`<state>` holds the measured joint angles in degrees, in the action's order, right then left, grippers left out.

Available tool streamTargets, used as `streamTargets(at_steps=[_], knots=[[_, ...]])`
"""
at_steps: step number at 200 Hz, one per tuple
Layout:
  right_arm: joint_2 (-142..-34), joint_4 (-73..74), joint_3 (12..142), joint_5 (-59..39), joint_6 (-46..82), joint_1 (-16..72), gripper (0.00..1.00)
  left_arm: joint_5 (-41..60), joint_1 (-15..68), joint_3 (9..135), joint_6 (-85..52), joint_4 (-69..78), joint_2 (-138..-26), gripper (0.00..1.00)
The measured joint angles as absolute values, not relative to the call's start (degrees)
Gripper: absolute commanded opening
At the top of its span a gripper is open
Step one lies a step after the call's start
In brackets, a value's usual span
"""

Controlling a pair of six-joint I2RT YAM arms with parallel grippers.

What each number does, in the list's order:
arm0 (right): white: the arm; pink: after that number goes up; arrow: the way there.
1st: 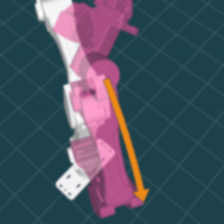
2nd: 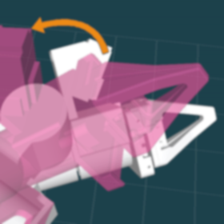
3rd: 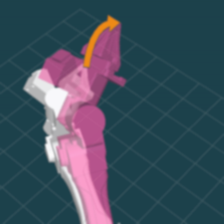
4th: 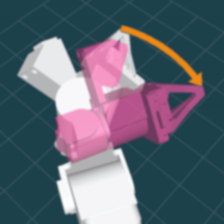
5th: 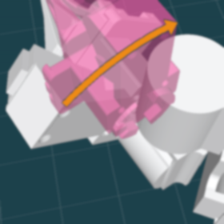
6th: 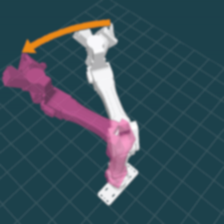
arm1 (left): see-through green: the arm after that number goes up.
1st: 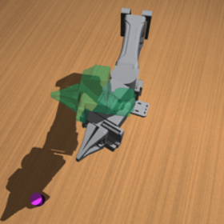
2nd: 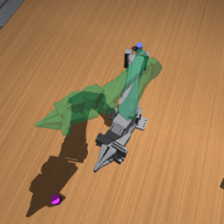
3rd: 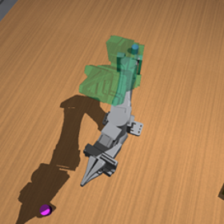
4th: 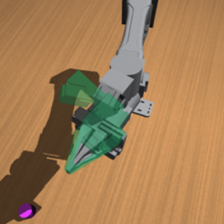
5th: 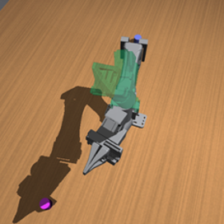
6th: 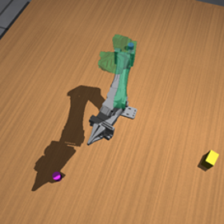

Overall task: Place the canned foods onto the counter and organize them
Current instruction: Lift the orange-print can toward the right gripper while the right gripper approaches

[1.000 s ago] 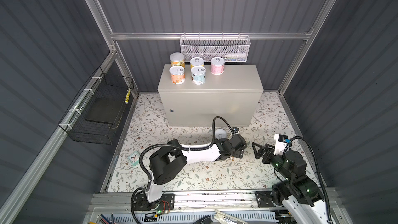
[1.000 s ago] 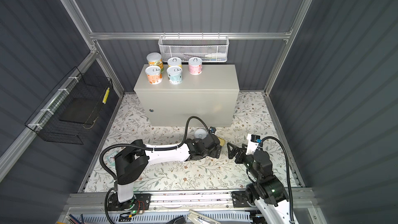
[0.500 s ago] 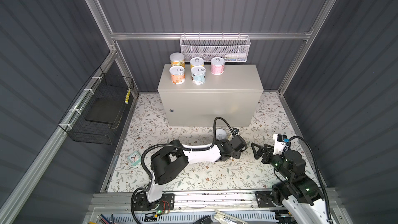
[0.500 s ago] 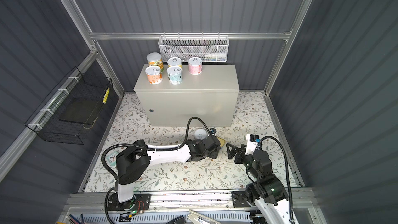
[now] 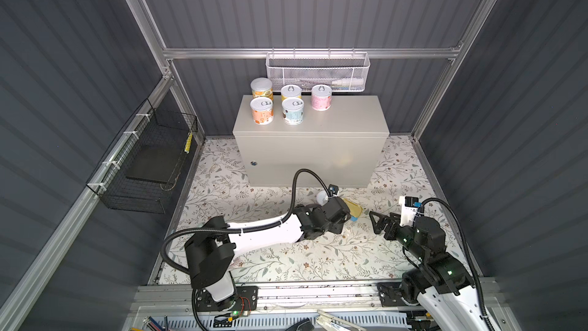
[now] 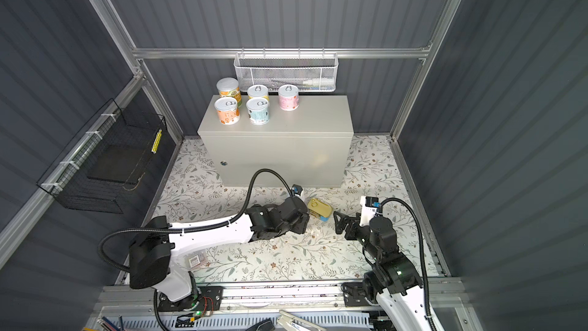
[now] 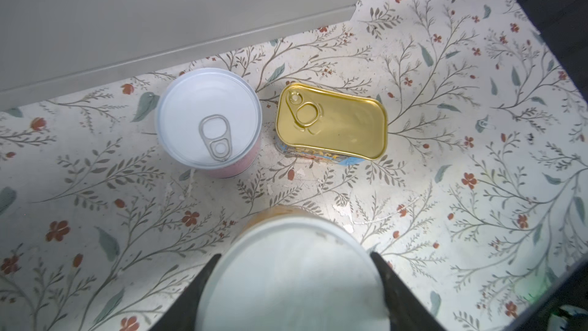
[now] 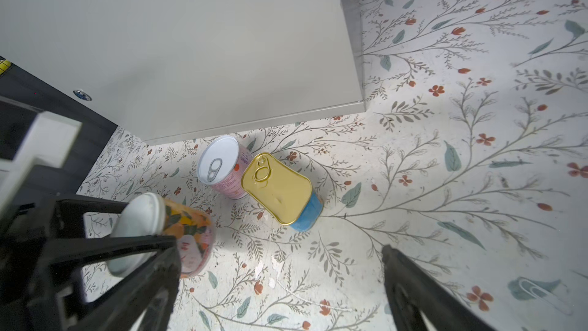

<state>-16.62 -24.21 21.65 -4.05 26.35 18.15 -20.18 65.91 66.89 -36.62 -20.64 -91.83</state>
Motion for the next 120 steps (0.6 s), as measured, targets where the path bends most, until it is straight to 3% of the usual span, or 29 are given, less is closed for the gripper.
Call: streamTargets(at_steps=[60,120], knots=[[-19.6,-21.4,21.6,-1.2,26.3,29.2,0.99,-19.5,58.6,59.3,-36.9,-25.4,-78.6,0.48],[-26.7,-14.7,20.9,6.4,24.6,45.6,0.99,-17.6,57.1,59.1,-36.9,-29.1,-74.5,0.48]])
